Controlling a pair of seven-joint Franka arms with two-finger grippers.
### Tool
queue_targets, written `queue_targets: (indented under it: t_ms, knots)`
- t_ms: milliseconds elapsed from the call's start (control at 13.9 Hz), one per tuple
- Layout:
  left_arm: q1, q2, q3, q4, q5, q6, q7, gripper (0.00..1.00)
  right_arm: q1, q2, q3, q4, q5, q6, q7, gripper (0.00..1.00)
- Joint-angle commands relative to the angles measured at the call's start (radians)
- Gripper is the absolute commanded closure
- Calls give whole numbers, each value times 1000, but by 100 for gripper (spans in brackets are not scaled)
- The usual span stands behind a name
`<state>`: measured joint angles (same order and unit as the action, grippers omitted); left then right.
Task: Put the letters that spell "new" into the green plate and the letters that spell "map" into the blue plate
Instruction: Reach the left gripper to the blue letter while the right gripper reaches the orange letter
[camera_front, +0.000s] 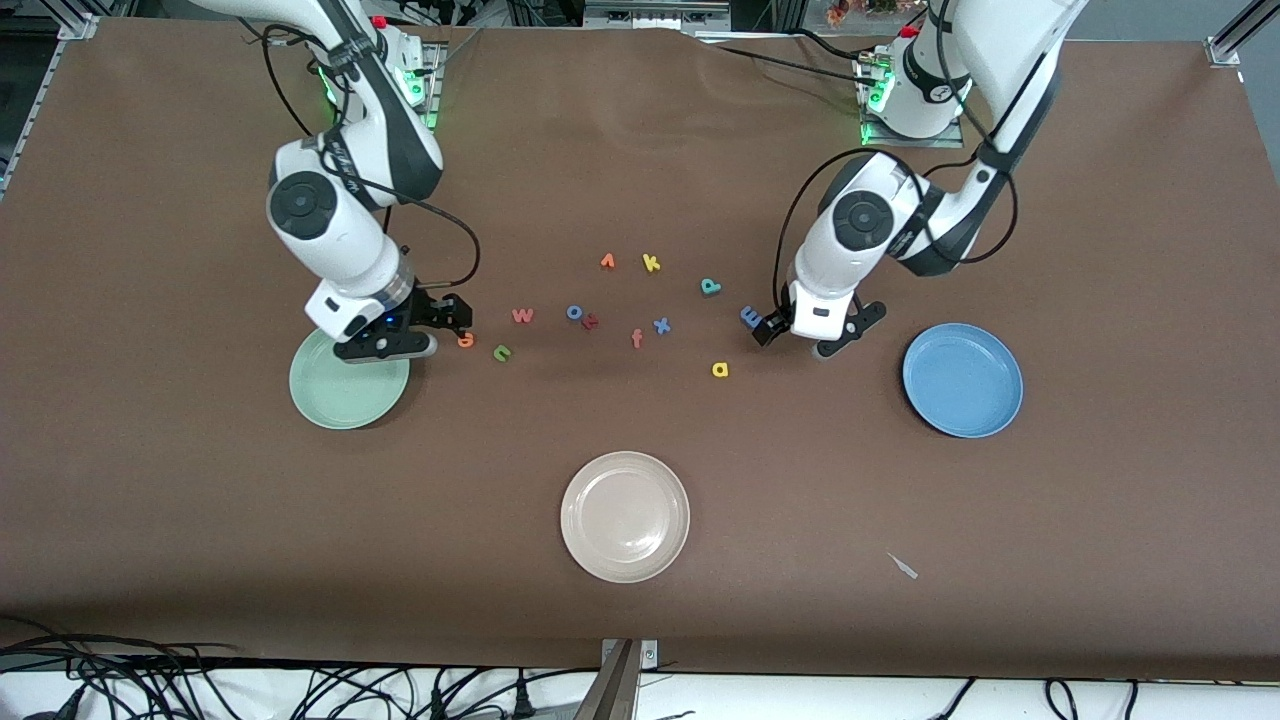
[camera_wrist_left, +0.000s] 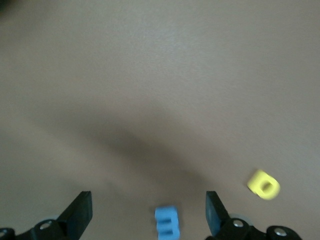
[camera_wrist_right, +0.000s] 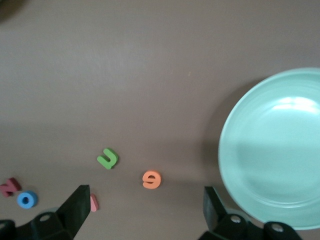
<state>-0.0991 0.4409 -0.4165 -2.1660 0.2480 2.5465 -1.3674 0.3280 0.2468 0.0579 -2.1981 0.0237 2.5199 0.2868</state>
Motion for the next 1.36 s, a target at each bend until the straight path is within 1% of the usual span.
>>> queue_targets:
  t_ms: [0,216,431,647,718,790,934,1006,1078,1149,1221,1293]
  knots:
    - [-22,91,4,61,141,0,-157,0,48,34,0,-57,2,114,67,0]
    - [-22,99,2,72,126,-14,-171,0,51,87,0,-57,2,175,83,1]
    - [-76,110,1,72,119,-14,-231,0,51,143,-1,-57,2,250,86,1]
    - [-109,113,-1,72,117,-14,-283,0,51,157,-3,-57,2,258,88,1]
    - [-111,119,-1,72,117,-14,-288,2,51,164,-3,-57,2,266,88,1]
    - [-111,121,-2,66,117,-14,-289,7,51,173,-3,-58,2,278,88,1]
    - [-109,122,-13,64,116,-14,-295,15,51,180,-6,-65,2,295,86,6]
    - [-111,125,-13,63,113,-14,-297,22,49,180,-6,-65,2,295,83,7]
    - [-111,127,-13,63,102,-15,-300,31,49,180,-9,-66,2,296,83,8]
    - [-111,130,-13,63,99,-15,-300,44,48,183,-10,-66,2,301,81,8]
    - [-111,131,-13,64,99,-17,-297,56,48,189,-10,-69,2,304,81,11]
    - [-111,136,-12,64,97,-17,-291,67,48,192,-10,-72,2,318,80,12]
